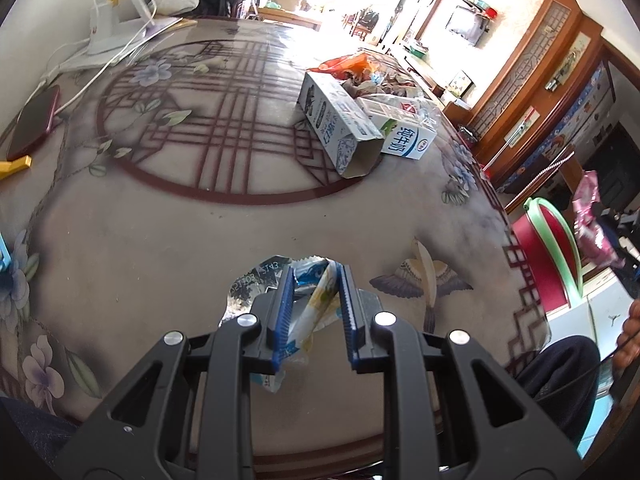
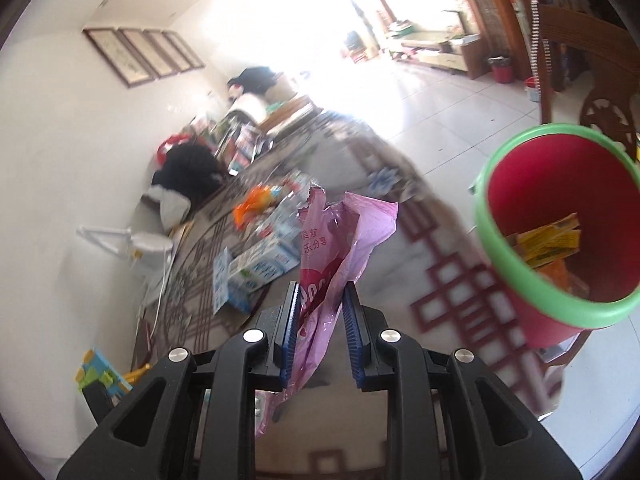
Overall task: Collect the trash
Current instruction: 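Carry the pink bag to the red bin and open the right tool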
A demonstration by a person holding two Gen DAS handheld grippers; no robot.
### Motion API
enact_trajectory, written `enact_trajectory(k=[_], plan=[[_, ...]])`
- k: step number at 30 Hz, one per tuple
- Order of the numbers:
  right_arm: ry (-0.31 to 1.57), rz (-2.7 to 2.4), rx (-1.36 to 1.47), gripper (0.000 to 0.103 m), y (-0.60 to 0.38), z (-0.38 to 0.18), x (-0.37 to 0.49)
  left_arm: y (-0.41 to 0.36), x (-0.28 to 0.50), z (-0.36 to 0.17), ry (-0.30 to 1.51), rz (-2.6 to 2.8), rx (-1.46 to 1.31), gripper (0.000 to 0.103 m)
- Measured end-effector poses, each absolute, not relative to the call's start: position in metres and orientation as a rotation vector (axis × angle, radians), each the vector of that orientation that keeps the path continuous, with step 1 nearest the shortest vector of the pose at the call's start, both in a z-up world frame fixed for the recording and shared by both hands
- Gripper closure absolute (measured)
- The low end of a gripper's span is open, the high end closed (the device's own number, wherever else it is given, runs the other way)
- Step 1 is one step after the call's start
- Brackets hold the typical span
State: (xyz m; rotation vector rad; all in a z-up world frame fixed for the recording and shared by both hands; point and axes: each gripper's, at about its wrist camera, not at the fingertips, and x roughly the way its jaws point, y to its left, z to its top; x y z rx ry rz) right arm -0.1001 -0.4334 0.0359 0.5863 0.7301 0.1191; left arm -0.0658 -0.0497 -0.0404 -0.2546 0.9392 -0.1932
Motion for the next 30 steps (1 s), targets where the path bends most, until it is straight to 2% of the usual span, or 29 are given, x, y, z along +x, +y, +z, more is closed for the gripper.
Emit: enact_trajectory(k=[8, 17, 20, 21, 22, 25, 30], plan=[[0.642, -0.077, 0.648, 0.082, -0.523, 0.038, -0.119, -0.070, -0.067, -0.030, 0.914, -0.221, -0.195, 0.082], [0.641, -0.254, 0.625, 0.082, -0.591, 0.018, -0.122, -0.136, -0.056, -0.005, 0.869, -0.377, -0.153, 0.082], [0.635, -0.305, 0.589, 0.070, -0.599, 0.017, -0.119, -0.164, -0.048, 0.007, 0.850, -0.444, -0.157, 0.082], [0.634, -0.317, 0.585, 0.055, -0.602, 0.015, -0.119, -0.177, -0.044, 0.013, 0.842, -0.478, -0.162, 0.082], [0.626, -0.334, 0.587, 0.046, -0.605, 0.014, -0.122, -0.186, -0.042, 0.017, 0.836, -0.501, -0.165, 0.082], [0.586, -0.380, 0.593, 0.041, -0.610, 0.014, -0.134, -0.230, -0.032, 0.035, 0.808, -0.610, -0.149, 0.082], [0.559, -0.435, 0.629, 0.038, -0.620, 0.008, -0.169, -0.312, -0.017, 0.060, 0.773, -0.804, -0.111, 0.082]])
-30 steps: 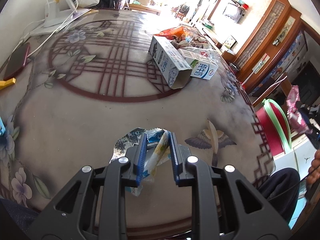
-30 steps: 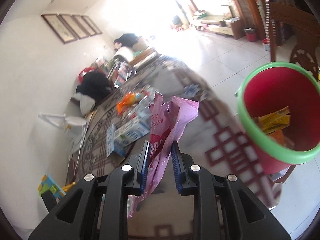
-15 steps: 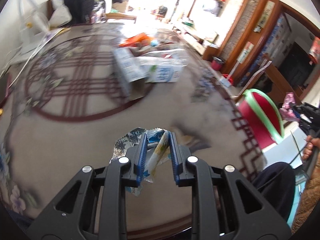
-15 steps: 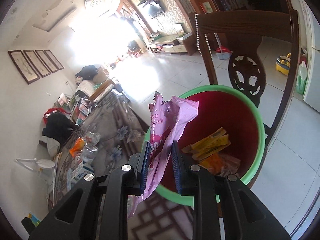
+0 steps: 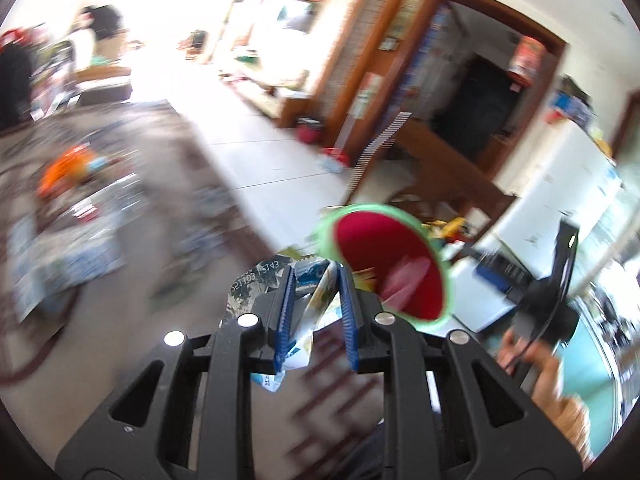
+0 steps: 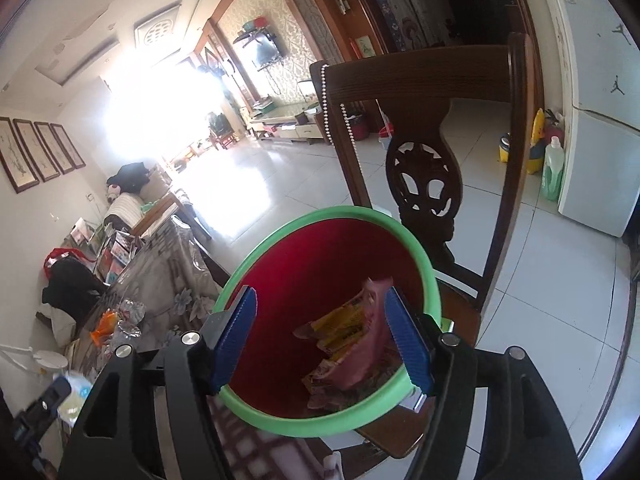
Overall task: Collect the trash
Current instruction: 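Carry the pink bag to the red bin and open the right tool, then carry the snack wrapper over the red bin and open the left tool, then grasp the Crest toothpaste box with the left tool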
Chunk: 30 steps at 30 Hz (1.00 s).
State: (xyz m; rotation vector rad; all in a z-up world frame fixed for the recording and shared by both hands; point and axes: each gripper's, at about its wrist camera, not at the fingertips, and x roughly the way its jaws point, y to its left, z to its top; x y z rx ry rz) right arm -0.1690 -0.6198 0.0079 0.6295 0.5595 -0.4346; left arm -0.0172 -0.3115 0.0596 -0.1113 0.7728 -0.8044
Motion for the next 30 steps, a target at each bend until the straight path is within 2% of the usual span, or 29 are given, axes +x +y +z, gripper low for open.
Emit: enact_trajectory(k=[10, 11, 12, 13, 14, 19, 27, 30], plan=[[0.530, -0.503, 0.673, 0.037, -0.631, 0.010, -0.213, -0.439, 0.004, 0.064, 0.835, -1.016, -0.087, 0.082], [0.524, -0.507, 0.667, 0.037, -0.630, 0.012, -0.214, -0.446, 0.005, 0.063, 0.838, -1.019, -0.083, 0.076], [0.523, -0.509, 0.660, 0.037, -0.628, 0.014, -0.215, -0.451, 0.007, 0.061, 0.845, -1.014, -0.076, 0.053], [0.524, -0.507, 0.656, 0.037, -0.627, 0.015, -0.214, -0.452, 0.009, 0.060, 0.849, -1.005, -0.076, 0.041], [0.526, -0.500, 0.656, 0.037, -0.625, 0.014, -0.214, -0.449, 0.008, 0.060, 0.842, -1.006, -0.085, 0.036], [0.535, -0.457, 0.644, 0.037, -0.611, 0.017, -0.202, -0.399, 0.010, 0.057, 0.800, -0.941, -0.118, 0.035], [0.579, -0.323, 0.575, 0.037, -0.559, 0.024, -0.161, -0.203, 0.052, 0.023, 0.821, -0.403, -0.252, 0.033], [0.608, -0.268, 0.540, 0.037, -0.534, 0.024, -0.143, -0.131, 0.074, 0.002, 0.887, -0.162, -0.315, 0.033]])
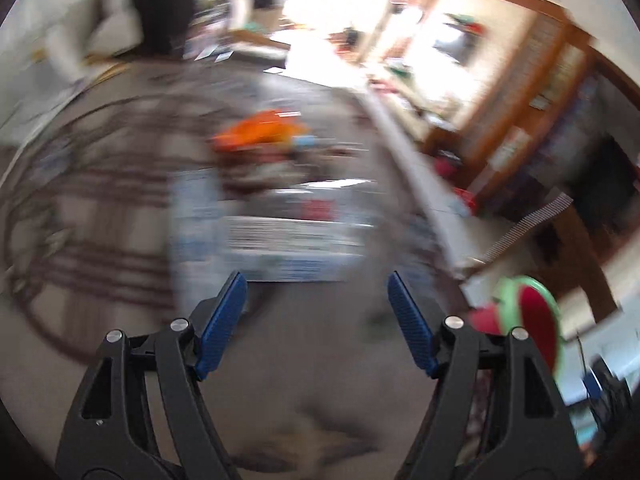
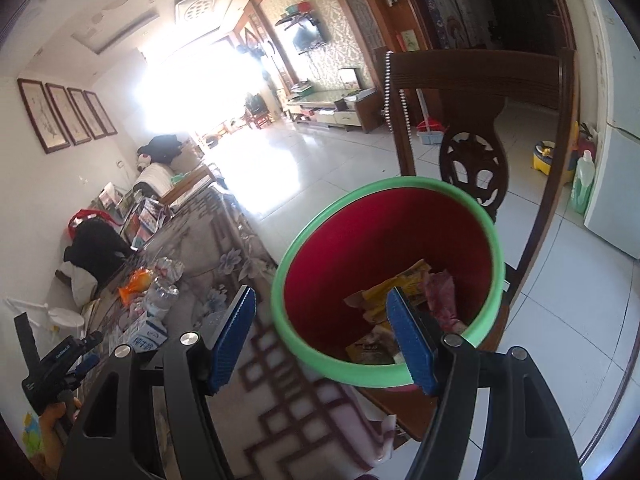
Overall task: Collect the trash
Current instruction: 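Grasp the Crest toothpaste box with the left tool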
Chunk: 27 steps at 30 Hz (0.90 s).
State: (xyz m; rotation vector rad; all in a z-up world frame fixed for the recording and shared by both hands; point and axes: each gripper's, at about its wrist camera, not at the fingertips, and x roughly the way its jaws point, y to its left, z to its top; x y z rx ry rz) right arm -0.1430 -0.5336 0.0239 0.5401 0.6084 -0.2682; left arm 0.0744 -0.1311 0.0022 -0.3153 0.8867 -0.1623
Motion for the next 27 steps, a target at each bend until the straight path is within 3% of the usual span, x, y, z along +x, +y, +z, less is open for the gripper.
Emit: enact_trajectory(k=[4, 11, 13, 15, 18, 27], plan=[[0.684, -0.152, 0.463, 0.037, -0.499, 0.021, -0.116, -0.088, 0.105, -0.027, 0.994, -0.090, -0.350, 0.033], [0.782, -0.011, 0.345, 0.037, -0.448, 0.019, -0.085, -0.108, 0.139, -0.042, 1.054, -0.130, -0.287, 0.033], [0.796, 0.007, 0.317, 0.036, -0.439, 0.020, -0.081, -0.105, 0.141, -0.046, 1.059, -0.145, -0.327, 0.037], [0.808, 0.025, 0.294, 0.036, -0.435, 0.023, -0.076, -0.098, 0.143, -0.046, 1.057, -0.149, -0.351, 0.052], [0.822, 0.079, 0.266, 0.036, -0.420, 0.028, -0.061, -0.087, 0.143, -0.043, 1.051, -0.164, -0.350, 0.066], [0.881, 0.268, -0.001, 0.036, -0.336, 0.036, 0.026, -0.053, 0.116, -0.031, 1.063, -0.219, -0.345, 0.070]])
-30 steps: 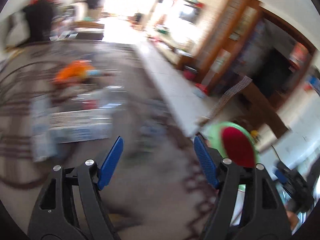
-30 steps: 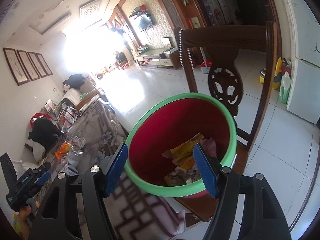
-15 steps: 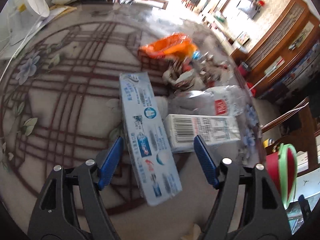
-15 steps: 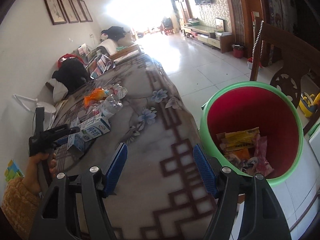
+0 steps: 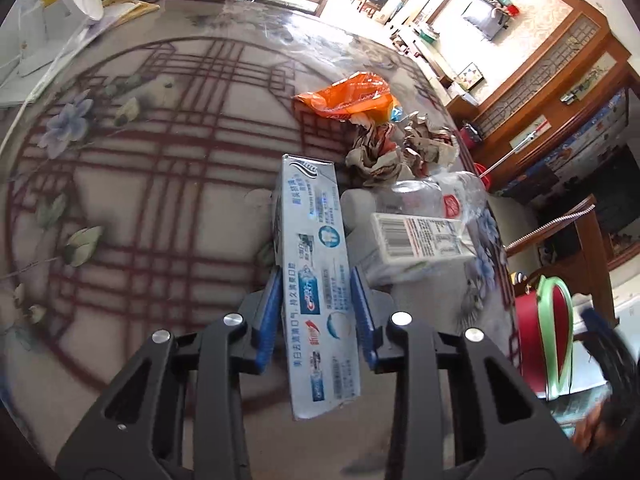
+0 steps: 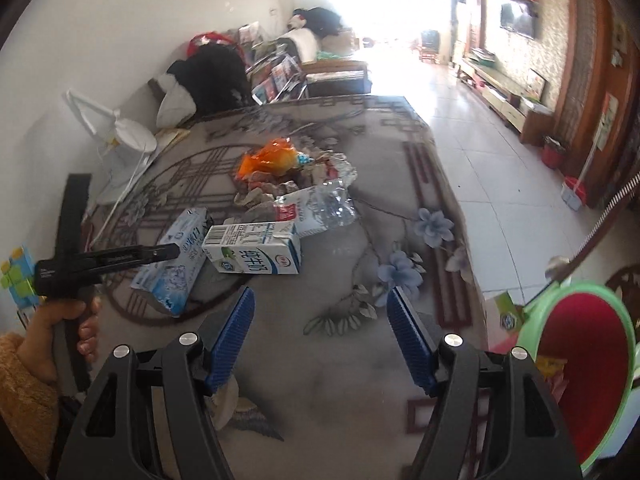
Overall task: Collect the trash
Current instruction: 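Grasp the Crest toothpaste box with the left tool, then grasp the white milk carton with the right tool and lift it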
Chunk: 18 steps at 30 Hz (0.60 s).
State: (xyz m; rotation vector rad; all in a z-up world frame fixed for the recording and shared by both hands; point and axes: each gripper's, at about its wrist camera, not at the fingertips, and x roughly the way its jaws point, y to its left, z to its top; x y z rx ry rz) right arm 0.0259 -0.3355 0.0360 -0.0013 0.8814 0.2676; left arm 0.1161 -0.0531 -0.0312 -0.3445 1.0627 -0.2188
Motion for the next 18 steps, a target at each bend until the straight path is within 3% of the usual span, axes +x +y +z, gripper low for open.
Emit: enact_trajectory(k=[7, 18], plan=[[0.955, 0.427, -0.386, 0.036, -0.254, 0.010, 0.089, -0.009, 0.060, -0.018, 1.005, -0.149, -0.314, 0.070], [1.056, 0.543, -0.838, 0.037, -0.176, -0.046, 0.132, 0.001, 0.068, -0.032, 1.026, -0.143, -0.373, 0.066]])
